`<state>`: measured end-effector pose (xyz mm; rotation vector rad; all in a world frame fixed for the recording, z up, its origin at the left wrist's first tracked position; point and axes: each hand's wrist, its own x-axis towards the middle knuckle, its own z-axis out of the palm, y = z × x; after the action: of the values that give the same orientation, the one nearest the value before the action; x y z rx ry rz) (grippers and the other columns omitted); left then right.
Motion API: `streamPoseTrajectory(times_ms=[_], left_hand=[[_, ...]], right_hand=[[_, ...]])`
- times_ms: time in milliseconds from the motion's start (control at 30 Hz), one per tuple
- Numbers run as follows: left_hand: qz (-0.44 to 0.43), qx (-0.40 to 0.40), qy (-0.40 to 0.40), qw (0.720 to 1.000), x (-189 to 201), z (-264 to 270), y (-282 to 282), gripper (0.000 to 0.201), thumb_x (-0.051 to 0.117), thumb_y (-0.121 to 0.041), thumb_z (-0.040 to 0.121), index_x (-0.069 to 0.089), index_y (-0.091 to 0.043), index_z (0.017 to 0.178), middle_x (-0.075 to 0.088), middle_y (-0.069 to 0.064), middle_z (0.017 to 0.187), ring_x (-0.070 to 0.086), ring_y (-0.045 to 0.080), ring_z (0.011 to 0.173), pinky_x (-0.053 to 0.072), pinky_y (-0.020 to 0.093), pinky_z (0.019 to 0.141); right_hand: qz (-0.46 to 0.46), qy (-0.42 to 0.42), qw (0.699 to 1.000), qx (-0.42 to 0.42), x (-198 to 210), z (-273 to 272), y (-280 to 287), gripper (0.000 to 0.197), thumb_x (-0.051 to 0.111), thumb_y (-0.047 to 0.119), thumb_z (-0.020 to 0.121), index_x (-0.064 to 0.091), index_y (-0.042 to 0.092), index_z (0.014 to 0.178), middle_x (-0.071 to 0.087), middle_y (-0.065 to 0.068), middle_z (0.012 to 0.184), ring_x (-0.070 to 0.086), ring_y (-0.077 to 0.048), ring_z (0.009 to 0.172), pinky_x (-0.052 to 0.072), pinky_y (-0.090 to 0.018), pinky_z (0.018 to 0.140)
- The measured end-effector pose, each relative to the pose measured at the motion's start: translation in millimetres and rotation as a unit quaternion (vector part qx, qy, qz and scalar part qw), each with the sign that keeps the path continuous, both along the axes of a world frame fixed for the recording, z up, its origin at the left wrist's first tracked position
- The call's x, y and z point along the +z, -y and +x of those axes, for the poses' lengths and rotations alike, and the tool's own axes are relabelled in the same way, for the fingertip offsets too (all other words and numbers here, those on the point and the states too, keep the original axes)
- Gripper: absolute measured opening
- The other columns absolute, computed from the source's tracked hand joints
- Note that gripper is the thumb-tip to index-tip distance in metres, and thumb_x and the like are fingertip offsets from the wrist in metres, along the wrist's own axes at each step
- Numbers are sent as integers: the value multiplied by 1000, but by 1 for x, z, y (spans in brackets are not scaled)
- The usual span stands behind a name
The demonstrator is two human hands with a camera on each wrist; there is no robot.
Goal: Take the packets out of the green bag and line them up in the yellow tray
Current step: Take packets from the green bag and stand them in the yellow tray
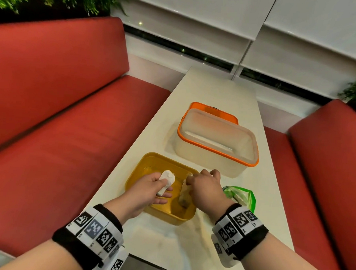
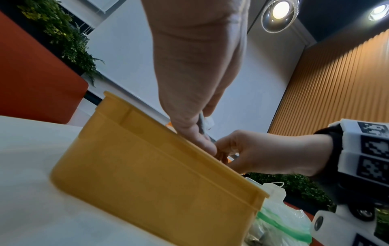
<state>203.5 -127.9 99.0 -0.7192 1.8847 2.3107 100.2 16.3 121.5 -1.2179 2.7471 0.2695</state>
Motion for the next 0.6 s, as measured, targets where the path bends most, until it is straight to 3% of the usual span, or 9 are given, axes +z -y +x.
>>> streamPoseTrajectory(times_ms=[100, 167, 233, 333, 433, 533, 600], left_hand=[[-25, -9, -7, 1000, 0, -2, -2, 16, 48, -21, 98, 60, -18, 107, 67, 6, 103, 66, 17, 98, 55, 29, 76], [-41, -25, -14, 999, 0, -4, -5, 14, 50, -24, 97, 63, -20, 101, 67, 2, 100, 65, 16, 97, 55, 28, 77], [-54, -40, -24, 997, 1, -6, -10, 13, 51, -25, 96, 63, -20, 98, 68, 0, 97, 65, 15, 96, 53, 29, 78], [-90, -60, -33, 994, 3, -8, -14, 15, 55, -28, 94, 66, -18, 98, 69, -1, 93, 65, 13, 89, 52, 28, 77], [-140, -67, -37, 987, 0, -9, -12, 11, 62, -24, 89, 68, -18, 96, 68, -3, 84, 59, 11, 77, 46, 26, 72], [-161, -53, -24, 985, -4, -8, -7, 21, 58, -9, 88, 66, -27, 96, 69, -5, 98, 62, 10, 96, 45, 24, 80], [-166, -41, -20, 985, -5, -5, -4, 24, 58, -7, 88, 64, -30, 90, 68, -5, 98, 61, 11, 96, 45, 23, 79]], right_hand=[[-139, 52, 988, -36, 9, -2, -4, 28, 51, 30, 90, 60, 28, 116, 61, 7, 107, 47, -17, 107, 29, -39, 95], [-251, 143, 957, -36, 17, 2, -5, 32, 58, 33, 88, 59, 27, 120, 60, 10, 103, 50, -12, 100, 39, -33, 92], [-282, 174, 943, -5, 24, 9, -3, 32, 64, 33, 86, 62, 24, 117, 62, 8, 98, 54, -11, 92, 44, -27, 84], [-265, 153, 952, 20, 24, 14, 1, 12, 62, 25, 86, 67, 19, 95, 66, 1, 86, 57, -17, 81, 47, -32, 73], [-217, 128, 968, 14, 21, 13, -2, 9, 58, 24, 88, 65, 20, 90, 67, 0, 85, 58, -21, 81, 41, -30, 71], [-144, 106, 984, 13, 19, 13, -6, 11, 53, 23, 90, 63, 20, 92, 63, 2, 83, 54, -21, 83, 32, -30, 78], [-93, 91, 991, 4, 15, 14, -5, 13, 49, 21, 91, 62, 21, 92, 57, 3, 80, 52, -23, 84, 29, -35, 83]])
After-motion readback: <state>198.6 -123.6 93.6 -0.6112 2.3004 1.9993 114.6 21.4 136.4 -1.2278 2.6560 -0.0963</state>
